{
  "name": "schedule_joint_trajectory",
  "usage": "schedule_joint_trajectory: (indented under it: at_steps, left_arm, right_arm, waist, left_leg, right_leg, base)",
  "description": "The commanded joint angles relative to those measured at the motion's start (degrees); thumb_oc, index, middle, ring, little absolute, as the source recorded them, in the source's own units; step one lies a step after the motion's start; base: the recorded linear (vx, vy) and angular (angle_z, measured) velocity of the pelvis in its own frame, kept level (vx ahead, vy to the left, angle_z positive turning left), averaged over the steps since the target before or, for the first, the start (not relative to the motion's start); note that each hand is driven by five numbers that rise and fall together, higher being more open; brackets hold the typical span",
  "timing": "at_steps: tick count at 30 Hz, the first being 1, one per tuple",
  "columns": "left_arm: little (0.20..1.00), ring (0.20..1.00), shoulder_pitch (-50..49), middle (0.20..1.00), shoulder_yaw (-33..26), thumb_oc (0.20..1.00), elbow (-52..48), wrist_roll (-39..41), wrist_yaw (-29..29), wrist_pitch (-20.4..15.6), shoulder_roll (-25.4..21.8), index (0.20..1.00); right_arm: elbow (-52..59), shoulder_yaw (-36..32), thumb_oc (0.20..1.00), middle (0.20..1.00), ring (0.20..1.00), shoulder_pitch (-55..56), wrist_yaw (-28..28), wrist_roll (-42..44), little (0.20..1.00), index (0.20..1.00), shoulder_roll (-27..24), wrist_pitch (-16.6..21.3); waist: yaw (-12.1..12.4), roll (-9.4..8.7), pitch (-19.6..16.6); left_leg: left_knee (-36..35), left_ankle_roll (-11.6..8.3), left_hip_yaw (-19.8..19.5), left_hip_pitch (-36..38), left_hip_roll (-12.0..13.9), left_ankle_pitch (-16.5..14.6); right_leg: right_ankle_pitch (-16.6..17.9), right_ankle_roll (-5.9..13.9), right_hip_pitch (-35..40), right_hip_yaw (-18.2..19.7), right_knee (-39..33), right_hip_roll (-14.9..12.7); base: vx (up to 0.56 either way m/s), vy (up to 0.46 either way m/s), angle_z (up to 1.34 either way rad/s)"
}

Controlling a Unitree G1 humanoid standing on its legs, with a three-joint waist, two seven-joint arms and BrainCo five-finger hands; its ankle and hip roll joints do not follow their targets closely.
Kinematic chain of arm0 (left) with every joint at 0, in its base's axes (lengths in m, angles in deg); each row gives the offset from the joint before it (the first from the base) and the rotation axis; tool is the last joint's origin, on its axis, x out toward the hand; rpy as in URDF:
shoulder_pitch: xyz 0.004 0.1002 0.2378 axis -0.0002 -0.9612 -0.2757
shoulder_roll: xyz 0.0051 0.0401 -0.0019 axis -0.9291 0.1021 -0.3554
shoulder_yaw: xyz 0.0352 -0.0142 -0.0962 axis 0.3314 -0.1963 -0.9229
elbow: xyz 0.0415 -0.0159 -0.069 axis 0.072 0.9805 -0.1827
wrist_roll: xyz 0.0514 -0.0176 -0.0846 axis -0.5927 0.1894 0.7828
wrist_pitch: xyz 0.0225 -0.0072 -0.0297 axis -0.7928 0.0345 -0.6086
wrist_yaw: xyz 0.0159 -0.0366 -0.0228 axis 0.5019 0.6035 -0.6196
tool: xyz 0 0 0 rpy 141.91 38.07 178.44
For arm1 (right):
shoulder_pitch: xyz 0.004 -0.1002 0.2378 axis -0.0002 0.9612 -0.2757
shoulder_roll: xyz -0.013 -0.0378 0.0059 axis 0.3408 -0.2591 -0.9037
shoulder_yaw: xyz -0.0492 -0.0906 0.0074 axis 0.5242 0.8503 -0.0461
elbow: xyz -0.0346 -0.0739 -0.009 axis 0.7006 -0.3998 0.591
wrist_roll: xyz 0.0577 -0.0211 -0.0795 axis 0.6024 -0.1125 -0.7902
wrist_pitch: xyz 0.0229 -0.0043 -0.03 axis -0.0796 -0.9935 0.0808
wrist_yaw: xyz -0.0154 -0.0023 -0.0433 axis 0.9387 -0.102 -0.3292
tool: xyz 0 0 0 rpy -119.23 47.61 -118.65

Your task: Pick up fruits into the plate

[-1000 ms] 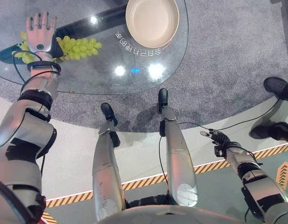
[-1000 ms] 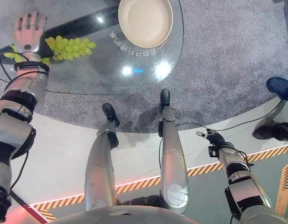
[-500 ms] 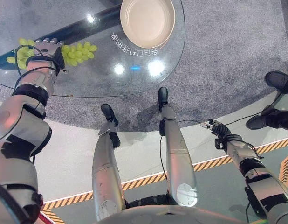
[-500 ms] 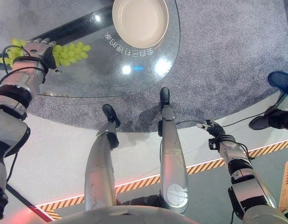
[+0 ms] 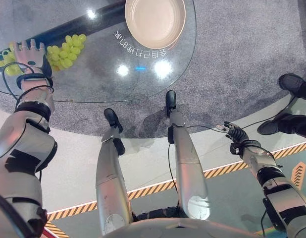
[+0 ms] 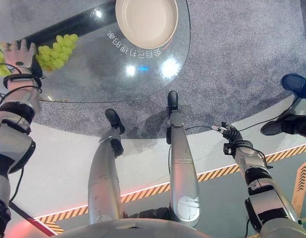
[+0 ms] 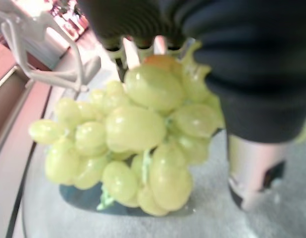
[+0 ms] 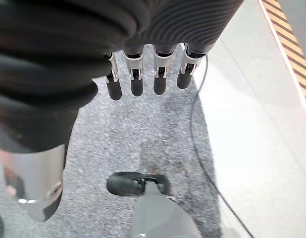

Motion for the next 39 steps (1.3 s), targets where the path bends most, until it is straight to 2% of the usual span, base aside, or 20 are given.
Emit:
schedule_joint_trajectory:
  at_steps: [1, 5, 6, 8, 10, 11, 13, 14, 26, 30, 31, 32, 33, 35, 36, 39]
  left_arm:
    - [1.0, 1.0, -1.87, 1.0, -3.16, 1.0, 5.05, -1.75, 3.68, 4.13, -2.82, 1.0]
    - [1.0, 1.0, -1.79, 1.0, -3.93, 1.0, 5.53, -1.63, 6.01, 5.05, -2.57, 1.0]
    - [0.925, 0.925, -1.71, 0.925, -4.23, 0.925, 5.73, -1.39, 6.73, 4.76, -2.61, 0.925]
    - [0.645, 0.645, -1.47, 0.645, -4.42, 0.645, 5.85, -1.23, 7.04, 4.04, -2.68, 0.645]
    - [0.73, 0.73, -0.91, 0.73, -4.16, 0.73, 6.0, -1.25, 6.91, 2.91, -2.73, 0.73]
    - [0.58, 0.58, -0.84, 0.58, -3.97, 0.58, 5.94, -1.4, 6.52, 2.49, -2.74, 0.58]
    - [0.398, 0.398, -0.82, 0.398, -3.77, 0.398, 5.97, -1.53, 6.2, 1.87, -2.7, 0.398]
    - [0.2, 0.2, -0.96, 0.2, -3.56, 0.2, 6.02, -1.35, 5.73, 1.09, -2.7, 0.2]
    - [0.2, 0.2, -1.14, 0.2, -3.16, 0.2, 5.0, 2.16, 8.29, -2.01, -2.73, 0.2]
    - [0.2, 0.2, -1.78, 0.2, -4.95, 0.2, 3.52, 8.64, 12.35, -5.6, -3.16, 0.2]
    - [0.2, 0.2, -1.7, 0.2, -5.77, 0.2, 2.84, 14.09, 13.55, -7.82, -3.48, 0.2]
    - [0.2, 0.2, -1.72, 0.2, -6.16, 0.2, 2.51, 14.23, 13.31, -7.81, -3.52, 0.2]
    - [0.2, 0.2, -1.63, 0.2, -7.58, 0.2, 1.05, 19.91, 14.05, -10.4, -3.79, 0.2]
    - [0.2, 0.2, -1.82, 0.2, -9.39, 0.2, -1.25, 22.39, 14.07, -11.98, -4.36, 0.2]
    - [0.2, 0.2, -2.32, 0.2, -11.07, 0.2, -3.55, 25.58, 11.39, -15.0, -4.74, 0.2]
    - [0.2, 0.2, -4.13, 0.2, -13.43, 0.2, -7.52, 29.75, 11.41, -15.45, -4.72, 0.2]
  right_arm:
    - [2.41, 1.07, 1.0, 1.0, 1.0, 1.99, -1.34, 2.22, 1.0, 1.0, -2.06, 0.76]
    - [2.6, 1.05, 1.0, 1.0, 1.0, 1.54, -0.81, 3.14, 1.0, 1.0, -1.96, 1.51]
    - [2.55, 1.09, 1.0, 1.0, 1.0, 1.49, -0.59, 3.32, 1.0, 1.0, -1.9, 1.88]
    - [2.68, 1.15, 1.0, 1.0, 1.0, 1.49, -0.61, 3.75, 1.0, 1.0, -1.78, 2.47]
    - [2.9, 1.19, 1.0, 1.0, 1.0, 1.53, -0.81, 3.98, 1.0, 1.0, -1.62, 2.78]
    - [3.32, 1.2, 1.0, 1.0, 1.0, 1.71, -1.14, 4.15, 1.0, 1.0, -1.49, 2.86]
    - [3.62, 1.19, 1.0, 1.0, 1.0, 1.77, -1.3, 4.35, 1.0, 1.0, -1.49, 2.99]
    - [3.7, 1.17, 1.0, 1.0, 1.0, 1.78, -1.34, 4.42, 1.0, 1.0, -1.53, 3.19]
    - [3.85, 1.71, 1.0, 1.0, 1.0, 1.99, -0.59, 3.73, 1.0, 1.0, -1.0, 3.91]
    - [3.97, 2.05, 1.0, 1.0, 1.0, 2.78, -0.47, 3.19, 1.0, 1.0, -0.28, 4.34]
    - [4.2, 2.18, 1.0, 1.0, 1.0, 3.11, -0.29, 3.0, 1.0, 1.0, -0.03, 4.55]
    - [4.29, 2.23, 1.0, 1.0, 1.0, 3.24, -0.4, 3.0, 1.0, 1.0, 0.05, 4.57]
    - [5.02, 2.51, 1.0, 1.0, 1.0, 3.87, -0.78, 2.81, 1.0, 1.0, 0.54, 5.11]
    - [6.15, 2.4, 1.0, 1.0, 1.0, 4.74, -1.06, 2.2, 1.0, 1.0, 0.65, 5.03]
    - [7.55, 2.37, 1.0, 1.0, 1.0, 5.83, -1.48, 1.84, 1.0, 1.0, 0.92, 5.49]
    - [10.99, 2.09, 1.0, 1.0, 1.0, 7.56, -2.47, -0.01, 1.0, 1.0, 1.51, 5.77]
  waist:
    - [0.07, -3.42, -0.34]
    - [0.22, -4.18, -0.34]
    - [0.21, -4.38, -0.34]
    - [0.22, -4.53, -0.34]
    - [0.22, -4.69, -0.34]
    - [0.2, -4.76, -0.34]
    - [0.18, -4.83, -0.34]
    - [0.17, -4.87, -0.34]
    - [0.38, -4.48, -0.34]
    - [0.75, -4.11, -0.34]
    - [0.86, -3.99, -0.34]
    - [0.91, -3.94, -0.34]
    - [1.08, -3.73, -0.34]
    - [1.33, -3.48, -0.34]
    - [1.58, -3.16, -0.34]
    - [2.1, -2.42, -0.34]
  left_leg:
    - [-2.72, 1.96, -0.37, -0.5, -7.01, -1.56]
    - [-2.96, 1.68, -0.66, -0.48, -6.86, -1.5]
    - [-2.96, 1.6, -0.72, -0.44, -6.81, -1.49]
    - [-3.01, 1.55, -0.79, -0.59, -6.76, -1.5]
    - [-3.13, 1.5, -0.88, -0.64, -6.77, -1.49]
    - [-3.18, 1.49, -0.92, -0.62, -6.79, -1.5]
    - [-3.26, 1.48, -0.9, -0.58, -6.78, -1.54]
    - [-3.29, 1.48, -0.91, -0.48, -6.81, -1.57]
    - [-5.03, 1.43, -0.42, 1.92, -7.0, -1.09]
    - [-5.96, 1.33, -0.18, 3.79, -6.99, -0.75]
    - [-6.25, 1.23, -0.06, 4.52, -6.91, -0.62]
    - [-6.32, 1.22, -0.02, 4.72, -6.91, -0.61]
    - [-6.75, 1.11, 0.17, 5.76, -6.89, -0.53]
    - [-7.36, 1.0, 0.33, 7.13, -7.01, -0.43]
    - [-8.06, 0.91, 0.51, 8.55, -7.14, -0.3]
    - [-9.5, 0.82, 0.62, 11.26, -7.56, 0.0]
  right_leg:
    - [-2.62, -2.83, 0.67, -2.05, 0.01, 7.09]
    - [-2.48, -2.69, 1.0, -2.38, -0.4, 7.12]
    - [-2.45, -2.7, 1.1, -2.38, -0.43, 7.21]
    - [-2.42, -2.66, 1.02, -2.42, -0.55, 7.2]
    - [-2.37, -2.66, 1.02, -2.52, -0.72, 7.22]
    - [-2.34, -2.62, 1.07, -2.58, -0.79, 7.21]
    - [-2.35, -2.58, 1.12, -2.63, -0.86, 7.16]
    - [-2.35, -2.55, 1.2, -2.64, -0.85, 7.2]
    - [-2.53, -2.35, 3.28, -2.81, -1.83, 7.2]
    - [-2.91, -2.34, 4.9, -3.1, -2.02, 7.2]
    - [-3.12, -2.41, 5.59, -3.17, -2.06, 7.18]
    - [-3.23, -2.43, 5.78, -3.21, -2.02, 7.17]
    - [-3.59, -2.46, 6.77, -3.38, -2.07, 7.09]
    - [-3.87, -2.42, 8.04, -3.63, -2.22, 6.94]
    - [-4.08, -2.32, 9.36, -3.89, -2.48, 6.7]
    - [-4.32, -2.11, 11.82, -4.4, -3.12, 6.27]
  base:
    - [-0.09, -0.059, -0.01]
    - [-0.01, -0.028, -0.01]
    - [0.0, 0.0, 0.0]
    - [0.0, 0.0, 0.0]
    - [-0.01, -0.031, 0.01]
    - [0.0, 0.0, 0.0]
    - [0.0, 0.0, 0.0]
    - [0.0, 0.0, 0.0]
    - [0.0, 0.0, 0.0]
    - [0.0, 0.0, 0.0]
    - [0.0, 0.0, 0.0]
    - [0.0, 0.0, 0.0]
    - [-0.01, -0.011, 0.03]
    - [-0.01, -0.011, 0.05]
    - [-0.01, -0.011, 0.05]
    - [-0.02, -0.005, 0.07]
